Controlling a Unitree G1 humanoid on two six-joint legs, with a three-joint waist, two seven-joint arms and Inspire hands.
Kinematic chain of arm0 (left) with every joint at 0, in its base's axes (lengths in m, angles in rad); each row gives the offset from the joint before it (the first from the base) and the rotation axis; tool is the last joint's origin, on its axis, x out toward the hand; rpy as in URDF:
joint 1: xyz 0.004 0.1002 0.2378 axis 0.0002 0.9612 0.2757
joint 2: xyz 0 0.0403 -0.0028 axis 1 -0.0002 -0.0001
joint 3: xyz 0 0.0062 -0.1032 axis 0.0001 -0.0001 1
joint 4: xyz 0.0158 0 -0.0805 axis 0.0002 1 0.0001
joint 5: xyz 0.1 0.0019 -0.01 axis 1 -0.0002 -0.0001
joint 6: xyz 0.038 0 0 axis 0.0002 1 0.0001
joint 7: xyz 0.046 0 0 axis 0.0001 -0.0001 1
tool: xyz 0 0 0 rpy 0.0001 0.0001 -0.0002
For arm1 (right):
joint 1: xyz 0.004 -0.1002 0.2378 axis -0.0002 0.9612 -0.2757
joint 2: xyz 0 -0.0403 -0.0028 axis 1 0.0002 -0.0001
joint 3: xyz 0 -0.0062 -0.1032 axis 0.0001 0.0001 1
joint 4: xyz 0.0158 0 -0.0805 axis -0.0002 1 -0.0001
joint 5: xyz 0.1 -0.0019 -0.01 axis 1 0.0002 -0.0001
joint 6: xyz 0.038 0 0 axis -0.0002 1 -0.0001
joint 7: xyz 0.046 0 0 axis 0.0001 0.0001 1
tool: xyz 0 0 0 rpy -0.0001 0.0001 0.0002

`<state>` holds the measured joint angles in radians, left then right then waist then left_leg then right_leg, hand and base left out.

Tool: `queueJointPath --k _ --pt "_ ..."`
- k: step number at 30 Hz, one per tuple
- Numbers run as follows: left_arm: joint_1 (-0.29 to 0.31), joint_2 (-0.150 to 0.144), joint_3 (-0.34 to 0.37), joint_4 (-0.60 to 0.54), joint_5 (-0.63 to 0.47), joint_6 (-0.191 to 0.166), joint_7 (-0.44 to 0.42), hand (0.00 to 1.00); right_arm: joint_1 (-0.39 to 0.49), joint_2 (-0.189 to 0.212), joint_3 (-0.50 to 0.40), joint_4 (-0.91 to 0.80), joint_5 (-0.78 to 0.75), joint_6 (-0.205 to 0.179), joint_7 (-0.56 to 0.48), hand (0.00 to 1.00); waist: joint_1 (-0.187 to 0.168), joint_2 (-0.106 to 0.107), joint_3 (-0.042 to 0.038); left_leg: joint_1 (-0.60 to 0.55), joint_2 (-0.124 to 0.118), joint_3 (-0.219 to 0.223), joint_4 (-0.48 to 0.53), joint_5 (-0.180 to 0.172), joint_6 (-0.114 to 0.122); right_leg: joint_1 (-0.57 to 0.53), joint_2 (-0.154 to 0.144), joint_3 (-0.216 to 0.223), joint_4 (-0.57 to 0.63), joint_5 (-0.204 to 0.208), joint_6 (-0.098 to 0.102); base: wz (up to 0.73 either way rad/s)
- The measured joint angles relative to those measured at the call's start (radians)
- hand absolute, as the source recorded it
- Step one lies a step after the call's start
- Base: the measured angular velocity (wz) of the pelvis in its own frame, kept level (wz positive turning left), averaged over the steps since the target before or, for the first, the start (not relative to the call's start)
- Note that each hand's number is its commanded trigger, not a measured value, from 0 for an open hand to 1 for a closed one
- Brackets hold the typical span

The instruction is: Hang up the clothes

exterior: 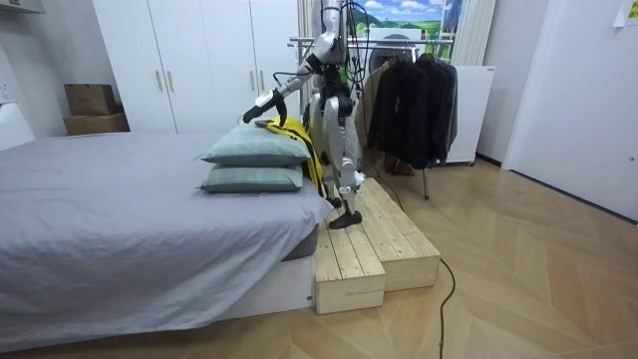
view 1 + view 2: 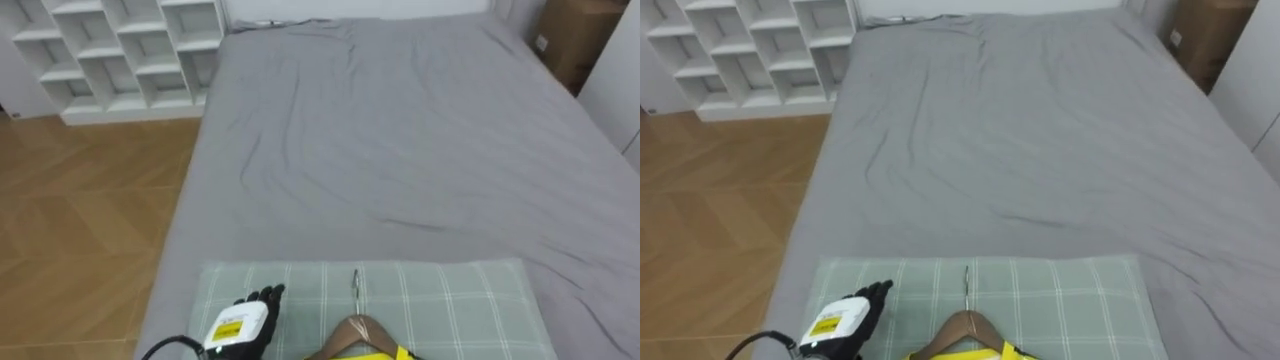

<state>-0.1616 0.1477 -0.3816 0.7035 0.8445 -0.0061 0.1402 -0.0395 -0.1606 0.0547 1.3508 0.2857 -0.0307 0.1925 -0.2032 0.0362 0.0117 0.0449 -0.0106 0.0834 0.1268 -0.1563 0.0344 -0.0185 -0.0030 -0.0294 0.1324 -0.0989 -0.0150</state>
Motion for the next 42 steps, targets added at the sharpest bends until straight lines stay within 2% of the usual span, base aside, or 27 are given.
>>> queueJointPath --k 2,4,8,12,18,24,32,37,42 --pt "0.000 0.005 -0.010 -0.017 -0.011 0.006 -0.039 0.00 -0.004 0.002 0.003 -0.001 0.004 0.003 0.005 0.00 -0.007 0.000 0.0046 0.000 0.007 -0.001 0.000 -0.013 0.004 -0.001 0.013 -0.004 0.002 -0.001 -0.001 0.06" --pt "0.000 0.007 -0.016 -0.025 -0.016 0.013 -0.082 0.00 -0.007 0.001 0.002 -0.001 0.006 0.011 0.007 0.00 -0.007 -0.001 0.0049 -0.002 0.006 -0.001 0.001 -0.016 0.005 -0.001 0.014 -0.003 0.002 -0.001 0.000 0.00" --pt "0.000 0.007 -0.015 -0.031 -0.027 0.049 -0.157 0.00 -0.007 0.000 0.002 0.000 0.019 0.013 0.006 0.00 -0.008 0.004 0.0015 -0.001 0.004 0.001 0.003 -0.016 0.005 -0.001 0.011 -0.004 0.003 0.003 0.003 0.00" --pt "0.002 0.007 -0.016 -0.031 -0.028 0.055 -0.207 0.00 -0.005 -0.003 0.002 0.000 0.028 0.019 0.006 0.00 -0.008 0.011 -0.0039 0.003 0.004 0.006 0.005 -0.016 0.005 0.002 0.010 -0.002 0.003 0.003 0.004 -0.03" --pt "0.002 0.004 -0.018 -0.034 -0.030 0.073 -0.260 0.00 -0.005 -0.003 0.002 0.003 0.037 0.020 0.007 0.00 -0.009 0.011 -0.0040 0.004 0.004 0.010 0.005 -0.016 0.005 0.002 0.010 -0.001 0.001 -0.002 0.004 -0.01" --pt "0.002 0.003 -0.020 -0.040 -0.068 0.074 -0.290 0.00 -0.005 -0.003 0.002 0.003 0.040 0.020 0.008 0.00 -0.012 0.008 -0.0023 0.003 0.004 0.010 0.005 -0.016 0.005 0.003 0.009 -0.001 0.001 -0.003 0.004 0.00" --pt "0.002 0.005 -0.021 -0.064 -0.067 0.075 -0.307 0.00 -0.007 -0.002 0.002 0.003 0.040 0.025 0.008 0.00 -0.011 0.003 0.0013 0.001 0.004 0.010 0.002 -0.016 0.006 -0.001 0.009 -0.001 0.000 -0.004 0.005 0.00" --pt "0.002 0.005 -0.021 -0.064 -0.067 0.092 -0.307 0.00 -0.010 -0.001 0.002 0.004 0.047 0.034 0.007 0.00 -0.011 0.002 0.0023 -0.001 0.003 0.009 0.002 -0.016 0.006 -0.001 0.009 -0.003 0.001 -0.007 0.005 0.00" --pt "0.005 0.004 -0.020 -0.004 -0.064 0.094 -0.306 0.00 -0.010 0.002 0.005 0.001 0.049 0.039 0.003 0.00 -0.007 -0.005 0.0041 -0.001 0.004 0.021 0.002 -0.016 0.006 -0.005 0.010 0.001 0.002 -0.009 0.004 -0.04"
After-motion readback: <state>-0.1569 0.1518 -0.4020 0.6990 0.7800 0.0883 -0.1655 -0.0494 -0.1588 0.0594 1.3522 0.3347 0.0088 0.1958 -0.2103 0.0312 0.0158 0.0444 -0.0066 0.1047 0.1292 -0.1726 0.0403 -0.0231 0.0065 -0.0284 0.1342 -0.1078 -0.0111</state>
